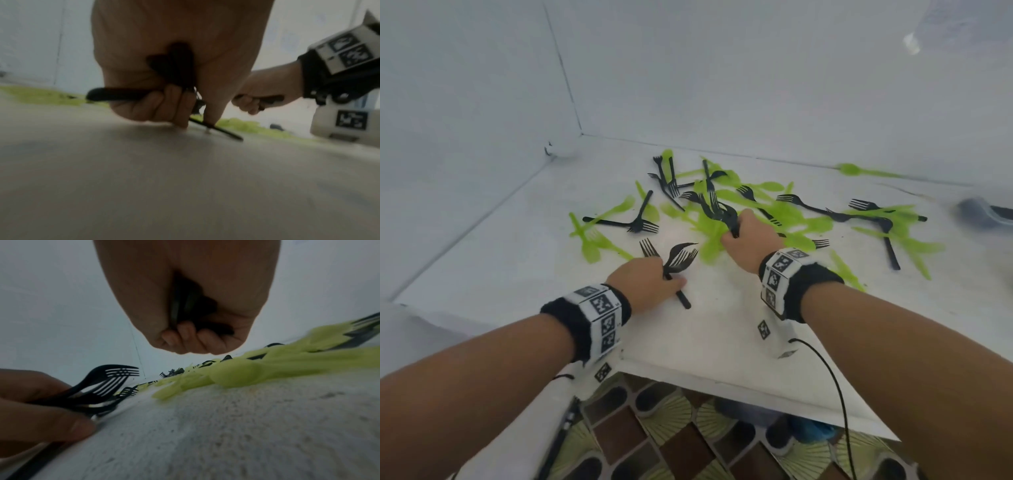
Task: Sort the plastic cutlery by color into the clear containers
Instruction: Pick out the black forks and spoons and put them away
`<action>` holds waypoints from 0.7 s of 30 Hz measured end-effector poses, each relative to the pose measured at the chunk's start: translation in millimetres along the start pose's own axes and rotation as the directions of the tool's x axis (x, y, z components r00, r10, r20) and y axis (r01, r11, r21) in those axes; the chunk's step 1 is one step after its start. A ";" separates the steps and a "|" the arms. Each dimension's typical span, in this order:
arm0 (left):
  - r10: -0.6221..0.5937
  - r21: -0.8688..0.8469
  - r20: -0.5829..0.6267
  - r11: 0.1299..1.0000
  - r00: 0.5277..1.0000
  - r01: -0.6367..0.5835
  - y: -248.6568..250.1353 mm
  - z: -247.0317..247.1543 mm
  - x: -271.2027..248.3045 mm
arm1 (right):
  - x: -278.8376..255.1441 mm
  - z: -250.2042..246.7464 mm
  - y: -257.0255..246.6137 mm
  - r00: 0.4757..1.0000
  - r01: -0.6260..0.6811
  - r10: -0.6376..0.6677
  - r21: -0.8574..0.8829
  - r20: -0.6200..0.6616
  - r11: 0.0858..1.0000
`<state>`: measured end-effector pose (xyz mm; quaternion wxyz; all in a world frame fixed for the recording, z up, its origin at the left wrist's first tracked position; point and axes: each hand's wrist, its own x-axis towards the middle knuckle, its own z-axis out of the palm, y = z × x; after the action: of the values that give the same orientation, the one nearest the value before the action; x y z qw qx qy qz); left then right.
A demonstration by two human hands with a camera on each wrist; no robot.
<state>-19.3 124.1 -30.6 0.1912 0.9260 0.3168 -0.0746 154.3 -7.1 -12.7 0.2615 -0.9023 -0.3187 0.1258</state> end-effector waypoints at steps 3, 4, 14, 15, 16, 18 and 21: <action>0.031 -0.004 0.096 1.000 0.995 -0.031 10.2 -4.9 -0.9 | 6.4 -5.8 13.7 0.998 -0.061 0.060 -0.038 -0.034 0.997; 0.050 -0.021 0.124 0.999 0.991 -0.047 13.5 -8.6 -2.9 | 9.4 -11.4 21.9 0.996 -0.081 0.079 -0.056 -0.049 0.995; 0.262 -0.079 0.084 0.964 0.962 -0.255 47.1 -43.2 0.7 | 44.1 -36.1 69.1 0.994 -0.072 0.094 -0.356 0.046 0.932; 0.264 -0.081 0.074 0.963 0.962 -0.258 49.1 -44.0 2.4 | 46.8 -35.4 68.5 0.994 -0.062 0.089 -0.373 0.055 0.926; 0.262 -0.085 0.066 0.963 0.963 -0.257 50.5 -44.7 3.8 | 48.6 -34.5 67.9 0.995 -0.046 0.077 -0.395 0.064 0.918; 0.253 -0.098 0.055 0.964 0.966 -0.247 52.4 -45.9 6.7 | 49.9 -34.0 66.2 0.997 -0.019 0.049 -0.424 0.061 0.905; 0.229 -0.158 0.043 0.963 0.972 -0.220 52.9 -47.6 13.4 | 47.7 -38.7 60.5 0.999 0.029 -0.020 -0.426 0.026 0.904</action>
<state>24.6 112.4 25.7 0.2782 0.9359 0.2087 -0.0563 236.8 -31.6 -16.8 0.0565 -0.9322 -0.3526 0.0591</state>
